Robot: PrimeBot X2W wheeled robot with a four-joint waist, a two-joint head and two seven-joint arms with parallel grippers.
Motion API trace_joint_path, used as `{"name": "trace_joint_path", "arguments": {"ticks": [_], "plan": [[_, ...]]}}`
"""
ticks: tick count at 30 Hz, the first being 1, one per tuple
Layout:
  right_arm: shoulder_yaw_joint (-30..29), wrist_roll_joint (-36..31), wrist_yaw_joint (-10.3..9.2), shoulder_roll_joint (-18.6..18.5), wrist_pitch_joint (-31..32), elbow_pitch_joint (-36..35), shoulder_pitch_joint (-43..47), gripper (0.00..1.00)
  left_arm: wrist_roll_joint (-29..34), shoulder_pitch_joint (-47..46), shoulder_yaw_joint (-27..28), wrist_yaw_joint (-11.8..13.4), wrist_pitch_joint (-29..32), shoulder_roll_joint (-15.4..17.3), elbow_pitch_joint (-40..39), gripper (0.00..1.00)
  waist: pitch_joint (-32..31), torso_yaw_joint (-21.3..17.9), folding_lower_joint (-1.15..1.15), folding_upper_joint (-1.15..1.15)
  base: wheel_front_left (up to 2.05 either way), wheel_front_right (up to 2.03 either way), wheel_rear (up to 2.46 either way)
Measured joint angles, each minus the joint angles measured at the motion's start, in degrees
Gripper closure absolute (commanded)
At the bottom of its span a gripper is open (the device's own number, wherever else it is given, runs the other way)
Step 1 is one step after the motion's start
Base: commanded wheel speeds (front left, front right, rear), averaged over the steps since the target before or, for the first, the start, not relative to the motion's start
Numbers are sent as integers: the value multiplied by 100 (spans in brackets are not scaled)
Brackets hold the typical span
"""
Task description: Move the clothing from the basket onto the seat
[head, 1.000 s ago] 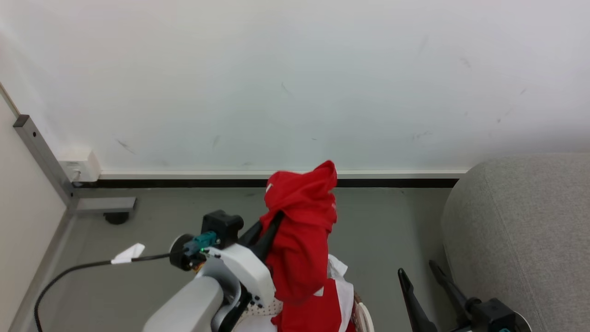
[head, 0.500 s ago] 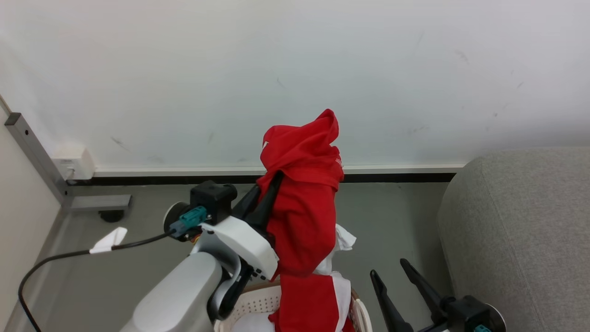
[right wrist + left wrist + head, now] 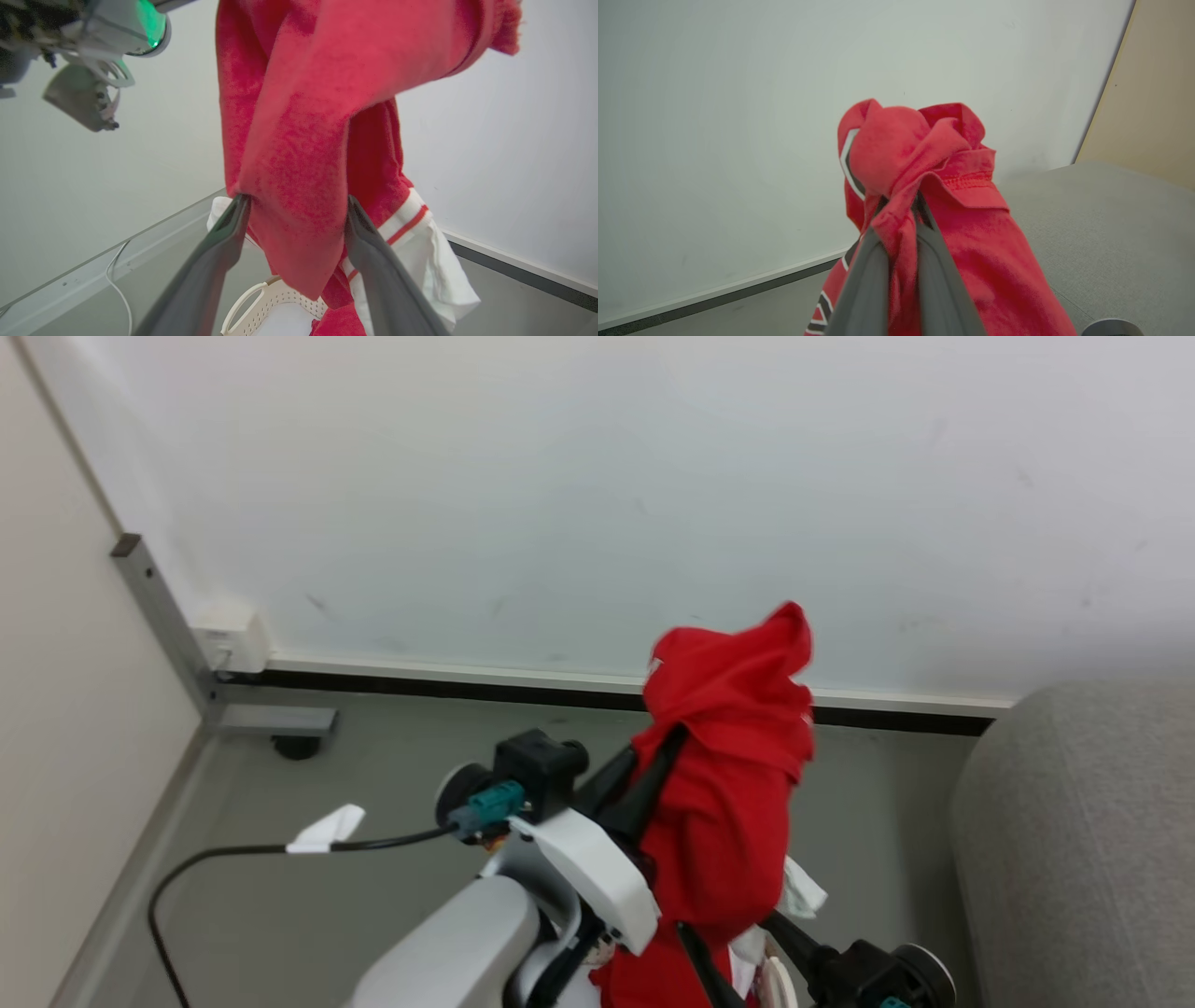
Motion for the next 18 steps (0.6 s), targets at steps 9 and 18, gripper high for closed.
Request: {"name": "trace_joint_path", "arguments": {"ticks": [9, 18], "plan": [[51, 145, 0, 1, -1, 242, -345, 0, -12, 164, -386, -155, 172, -226, -114, 100, -15, 518, 0, 0, 0, 0, 0], [-88, 215, 0, 1, 0, 504, -417, 100, -78, 226, -427, -136, 234, -214, -286, 100, -30, 700, 0, 0, 0, 0, 0]]}}
